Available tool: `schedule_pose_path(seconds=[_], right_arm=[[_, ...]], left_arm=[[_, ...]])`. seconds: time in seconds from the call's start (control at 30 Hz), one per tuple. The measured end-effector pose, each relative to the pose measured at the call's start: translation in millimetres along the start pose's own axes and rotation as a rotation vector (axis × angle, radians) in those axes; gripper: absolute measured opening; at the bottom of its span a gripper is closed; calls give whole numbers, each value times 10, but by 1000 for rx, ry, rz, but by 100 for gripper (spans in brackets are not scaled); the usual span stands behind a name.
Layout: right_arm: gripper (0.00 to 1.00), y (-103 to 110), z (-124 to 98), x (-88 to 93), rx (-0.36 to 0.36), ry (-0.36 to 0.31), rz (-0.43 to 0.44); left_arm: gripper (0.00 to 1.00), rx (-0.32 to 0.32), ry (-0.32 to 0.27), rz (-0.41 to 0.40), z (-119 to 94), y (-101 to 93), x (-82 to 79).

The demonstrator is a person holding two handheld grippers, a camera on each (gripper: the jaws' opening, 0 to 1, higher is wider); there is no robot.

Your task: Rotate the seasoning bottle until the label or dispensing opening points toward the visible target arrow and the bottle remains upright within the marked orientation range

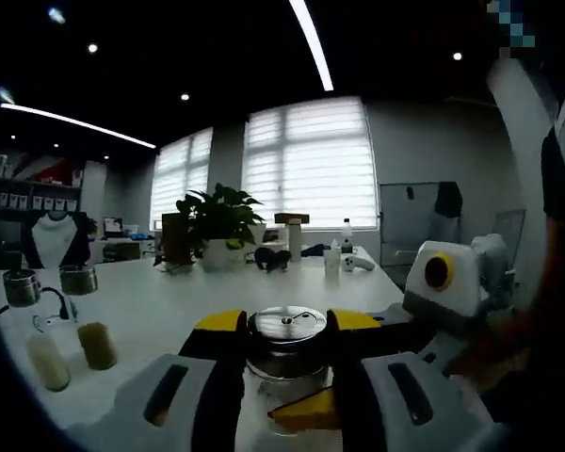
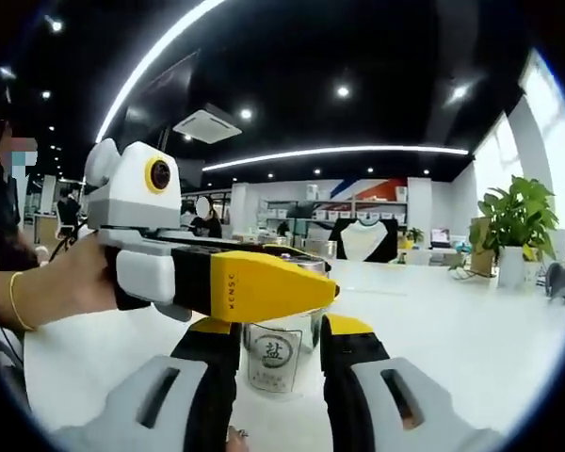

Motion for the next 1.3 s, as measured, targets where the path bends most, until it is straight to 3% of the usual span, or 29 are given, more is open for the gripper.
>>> schedule_pose_path(seconds=[0.13,0.3,0.57,1.03,1.3], right_arm=[[31,22,-74,18,-59,4,-17],[32,40,-156,18,-129,-8,35],[34,89,-206,-7,-187,-8,36],[32,155,-199,-11,-217,-11,59],[31,159,-210,7,-191,-11,56]], left_arm=[[35,60,15,4,-5,-64,15],[35,145,12,-24,-4,-173,18],[35,224,8,-43,-26,-264,1],[35,258,8,-32,-74,-275,-24],[35,251,14,-29,-74,-265,-23]])
Point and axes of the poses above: the point that each gripper's makers call its tool centre point, and the gripper's own axes: z roughly forward along the fingers, y roughly to its left, x roughly out of its underside, the point moved 4 cm from there along -z, roughly backward along the fingers, and after that the axes turned 5 degrees about -x, right-handed, at the moved point
